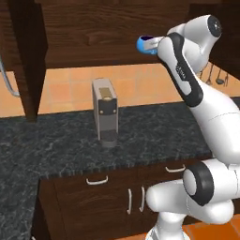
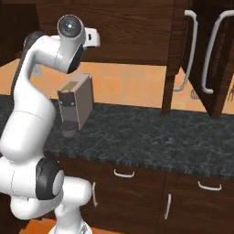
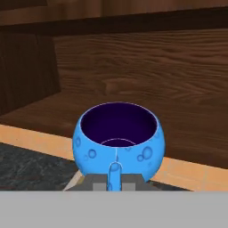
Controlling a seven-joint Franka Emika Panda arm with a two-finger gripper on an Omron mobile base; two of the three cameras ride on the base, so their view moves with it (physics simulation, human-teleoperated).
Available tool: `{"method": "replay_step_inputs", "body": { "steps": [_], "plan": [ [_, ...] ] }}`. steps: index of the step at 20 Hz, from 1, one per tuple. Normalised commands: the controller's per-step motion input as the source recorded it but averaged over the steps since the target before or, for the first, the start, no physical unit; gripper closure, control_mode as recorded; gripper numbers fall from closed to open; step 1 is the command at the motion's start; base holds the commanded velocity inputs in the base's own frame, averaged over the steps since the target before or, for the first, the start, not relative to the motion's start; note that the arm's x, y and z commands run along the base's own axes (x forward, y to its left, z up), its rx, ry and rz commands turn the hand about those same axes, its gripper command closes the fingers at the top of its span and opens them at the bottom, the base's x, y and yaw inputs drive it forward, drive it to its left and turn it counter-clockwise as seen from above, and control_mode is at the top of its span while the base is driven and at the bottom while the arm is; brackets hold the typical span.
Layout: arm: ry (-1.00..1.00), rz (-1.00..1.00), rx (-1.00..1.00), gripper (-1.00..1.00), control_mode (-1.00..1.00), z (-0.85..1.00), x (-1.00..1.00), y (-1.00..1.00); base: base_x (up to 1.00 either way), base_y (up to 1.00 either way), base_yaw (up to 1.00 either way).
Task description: Gather all objects into one cabinet and sort the glasses and bowls to opposite sides.
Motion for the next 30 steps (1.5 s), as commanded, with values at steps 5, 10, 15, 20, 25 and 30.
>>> {"method": "replay_step_inputs", "body": {
  "steps": [5,10,15,20,25,30],
  "plan": [
    [0.0,0.0,0.0,1.0,1.0,0.0,0.0,0.0,-0.86,-0.01,-0.02],
    [0.0,0.0,0.0,1.0,1.0,0.0,0.0,0.0,-0.91,-0.26,-0.2],
    [0.0,0.0,0.0,1.0,1.0,0.0,0.0,0.0,-0.48,-0.11,-0.47],
    [0.0,0.0,0.0,1.0,1.0,0.0,0.0,0.0,-0.34,0.0,-0.55],
    [0.0,0.0,0.0,1.0,1.0,0.0,0.0,0.0,-0.34,0.0,-0.56],
    [0.0,0.0,0.0,1.0,1.0,0.0,0.0,0.0,-0.49,-0.02,-0.54]
  ]
}}
